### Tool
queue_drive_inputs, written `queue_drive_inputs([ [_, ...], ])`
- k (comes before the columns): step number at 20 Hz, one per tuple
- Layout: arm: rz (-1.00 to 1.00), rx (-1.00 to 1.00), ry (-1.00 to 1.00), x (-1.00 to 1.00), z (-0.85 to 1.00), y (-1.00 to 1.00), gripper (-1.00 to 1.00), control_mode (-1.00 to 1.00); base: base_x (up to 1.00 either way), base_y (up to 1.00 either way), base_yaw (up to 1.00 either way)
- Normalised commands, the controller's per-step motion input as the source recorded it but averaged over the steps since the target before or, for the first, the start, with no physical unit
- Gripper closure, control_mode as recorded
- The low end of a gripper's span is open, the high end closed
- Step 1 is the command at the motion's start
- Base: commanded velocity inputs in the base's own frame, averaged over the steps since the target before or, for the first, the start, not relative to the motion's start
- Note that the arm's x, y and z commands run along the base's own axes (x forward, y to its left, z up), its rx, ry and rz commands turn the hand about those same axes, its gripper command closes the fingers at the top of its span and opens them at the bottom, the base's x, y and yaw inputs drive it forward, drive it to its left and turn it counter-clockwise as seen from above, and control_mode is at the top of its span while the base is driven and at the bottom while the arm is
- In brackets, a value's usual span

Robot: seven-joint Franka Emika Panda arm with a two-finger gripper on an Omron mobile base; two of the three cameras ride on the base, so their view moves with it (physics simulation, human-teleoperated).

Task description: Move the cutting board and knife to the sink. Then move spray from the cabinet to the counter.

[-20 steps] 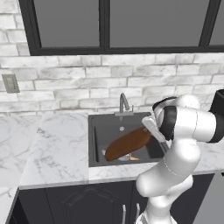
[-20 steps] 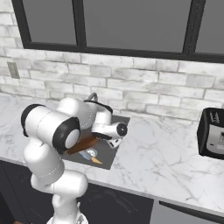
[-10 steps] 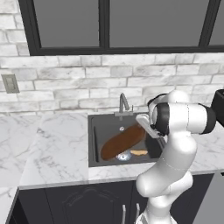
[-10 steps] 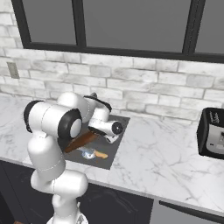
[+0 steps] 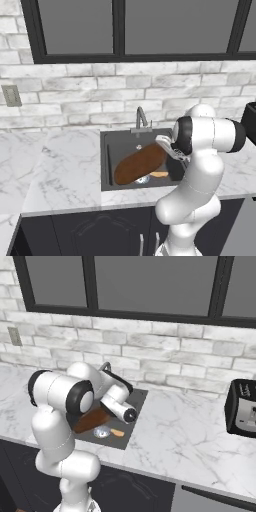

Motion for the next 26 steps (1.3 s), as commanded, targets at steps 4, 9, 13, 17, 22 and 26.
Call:
queue_drive_inputs([
  [4,0.0,0.0,0.18,-0.02,0.57,-0.19,-1.0,-1.0,0.0,0.0,0.0],
  [9,0.0,-0.01,0.6,-0.01,0.93,-0.6,-1.0,-1.0,0.0,0.0,0.0],
  [13,-0.03,-0.03,0.71,-0.05,0.46,-0.63,-1.0,-1.0,0.0,0.0,0.0],
  [17,-0.08,-0.13,0.74,-0.01,0.77,-0.58,-1.0,-1.0,0.0,0.0,0.0],
  [22,-0.04,-0.17,0.59,-0.05,0.83,-0.39,-1.0,-1.0,0.0,0.0,0.0],
  [26,0.0,-0.04,0.29,-0.35,0.99,-0.23,-1.0,-1.0,0.0,0.0,0.0],
])
